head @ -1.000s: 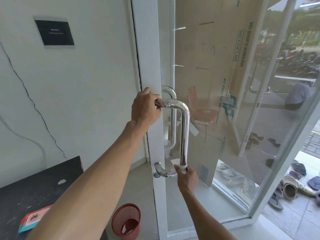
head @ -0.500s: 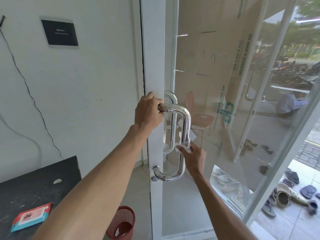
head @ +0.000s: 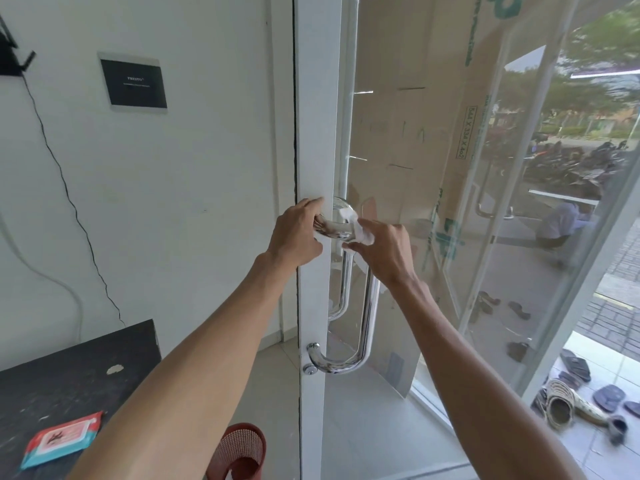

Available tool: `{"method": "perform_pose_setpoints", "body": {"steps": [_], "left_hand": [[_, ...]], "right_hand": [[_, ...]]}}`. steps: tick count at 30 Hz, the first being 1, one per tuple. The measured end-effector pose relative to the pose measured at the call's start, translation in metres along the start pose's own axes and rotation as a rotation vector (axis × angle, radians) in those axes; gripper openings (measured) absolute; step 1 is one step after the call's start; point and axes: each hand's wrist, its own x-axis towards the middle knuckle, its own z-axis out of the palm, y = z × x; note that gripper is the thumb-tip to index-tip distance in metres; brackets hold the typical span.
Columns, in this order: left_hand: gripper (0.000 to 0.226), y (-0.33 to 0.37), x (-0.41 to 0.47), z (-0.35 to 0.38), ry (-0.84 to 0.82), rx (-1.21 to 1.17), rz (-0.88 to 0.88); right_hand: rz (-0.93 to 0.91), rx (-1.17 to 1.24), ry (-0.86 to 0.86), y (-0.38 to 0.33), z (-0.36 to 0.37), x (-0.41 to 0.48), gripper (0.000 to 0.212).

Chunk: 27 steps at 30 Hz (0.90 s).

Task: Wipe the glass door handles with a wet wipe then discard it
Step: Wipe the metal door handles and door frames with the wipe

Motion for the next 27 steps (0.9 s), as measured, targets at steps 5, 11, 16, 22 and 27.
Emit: {"method": "perform_pose_setpoints", "body": {"steps": [5,11,16,22,27], "left_hand": [[0.04,0.004,-0.005,-0.01,-0.026,-0.123,-0.005],[0.054,0.015,-0.022,-0.012,0.209,-0.203,0.006],[0.047,0.019,-0.032,-0.005,0.124,-0.083,0.223],[0.034,-0.002,-0.033,0.015,0.172,-0.033,0.347],[0.03,-0.032,-0.029,0.017,0.217,-0.138,0.224]], "right_hand": [[-0.145,-0.291,-0.183,-0.048,-0.003,0.015,0.016],[-0.139,-0.445,-0.177,-0.072,0.008,0.019,0.016],[-0.112,-0.274,-0.21,-0.053,-0.006,0.009,0.011],[-0.096,-0.225,-0.154,-0.017,-0.007,0.0,0.074],[-0.059,-0.183,-0.087,0.001,-0.015,-0.006,0.027]]}}
